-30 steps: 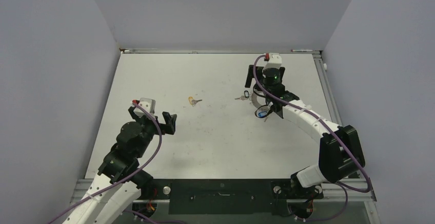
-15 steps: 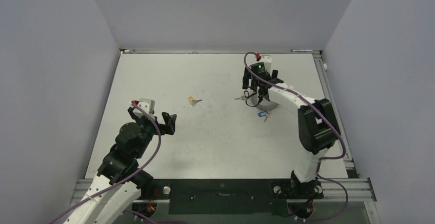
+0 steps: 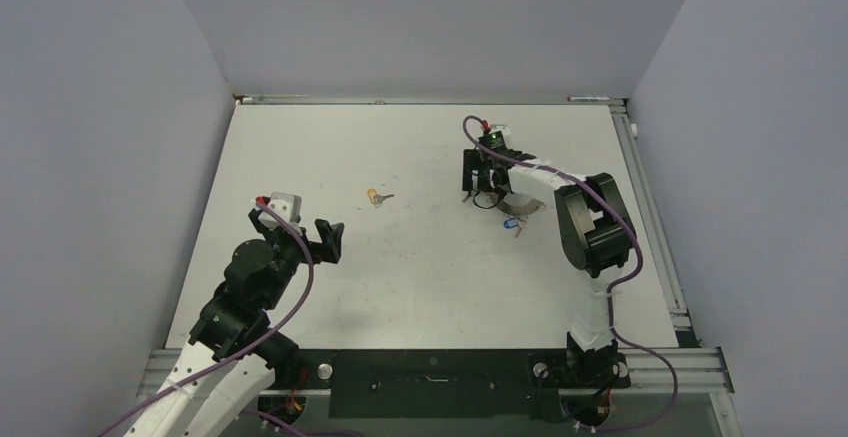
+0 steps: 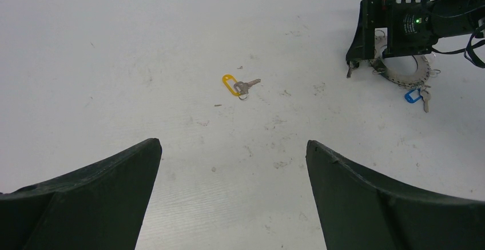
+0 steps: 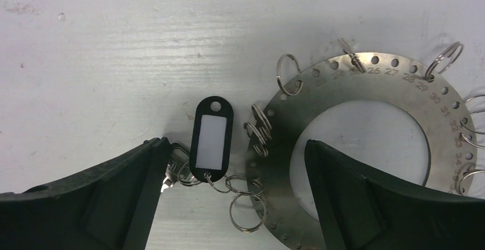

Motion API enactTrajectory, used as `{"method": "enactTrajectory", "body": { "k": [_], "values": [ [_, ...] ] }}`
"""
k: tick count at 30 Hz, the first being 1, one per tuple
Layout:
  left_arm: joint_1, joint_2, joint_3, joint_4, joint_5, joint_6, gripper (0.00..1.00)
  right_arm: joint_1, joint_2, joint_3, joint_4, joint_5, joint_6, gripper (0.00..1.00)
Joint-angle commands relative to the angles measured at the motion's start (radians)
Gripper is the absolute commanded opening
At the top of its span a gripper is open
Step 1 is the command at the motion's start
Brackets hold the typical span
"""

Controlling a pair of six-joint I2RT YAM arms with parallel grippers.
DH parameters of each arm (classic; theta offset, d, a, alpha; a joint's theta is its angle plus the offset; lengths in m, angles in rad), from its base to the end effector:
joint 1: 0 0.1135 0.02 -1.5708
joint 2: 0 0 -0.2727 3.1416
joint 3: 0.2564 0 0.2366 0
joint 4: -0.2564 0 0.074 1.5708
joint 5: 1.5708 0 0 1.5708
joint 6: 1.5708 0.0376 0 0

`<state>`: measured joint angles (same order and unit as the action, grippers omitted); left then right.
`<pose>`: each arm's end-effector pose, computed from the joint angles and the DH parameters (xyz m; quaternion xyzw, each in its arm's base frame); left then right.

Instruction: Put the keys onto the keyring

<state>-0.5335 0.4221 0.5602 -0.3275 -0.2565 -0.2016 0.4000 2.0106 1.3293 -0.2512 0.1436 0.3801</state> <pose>0.0893 -0.0417 0.2954 0.0459 0.7674 -0.1350 0.6251 0.3870 0.1578 0.1734 0.0131 0.9472 0.0560 0.3153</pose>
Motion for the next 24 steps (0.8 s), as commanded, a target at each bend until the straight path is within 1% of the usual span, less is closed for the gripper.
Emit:
{"method": "enactTrajectory", "body": {
  "k": [1,6,8,15,18,24],
  "values": [
    [0.003,-0.002,0.006,0.034,0.008,0.007,0.96,0.009,0.028,0.01,-0.019,-0.089,-0.029,0.91],
    [0.003,-0.002,0.006,0.035,0.011,0.007,0.96,0.065,-0.001,-0.022,-0.028,-0.136,-0.046,0.91],
    [0.003,-0.002,0.006,0.033,0.012,0.007,0.96,0.092,-0.015,-0.044,-0.031,-0.18,-0.046,0.91],
    [0.002,-0.001,0.006,0.031,0.014,0.005,0.96,0.2,-0.078,-0.182,-0.041,-0.268,-0.051,0.89],
    [0.001,0.001,0.006,0.031,0.014,0.006,0.96,0.261,-0.134,-0.255,-0.045,-0.298,-0.037,0.87],
    [0.001,0.007,0.007,0.03,0.013,0.007,0.96,0.437,-0.244,-0.348,-0.143,-0.269,-0.027,0.86]
  ]
}}
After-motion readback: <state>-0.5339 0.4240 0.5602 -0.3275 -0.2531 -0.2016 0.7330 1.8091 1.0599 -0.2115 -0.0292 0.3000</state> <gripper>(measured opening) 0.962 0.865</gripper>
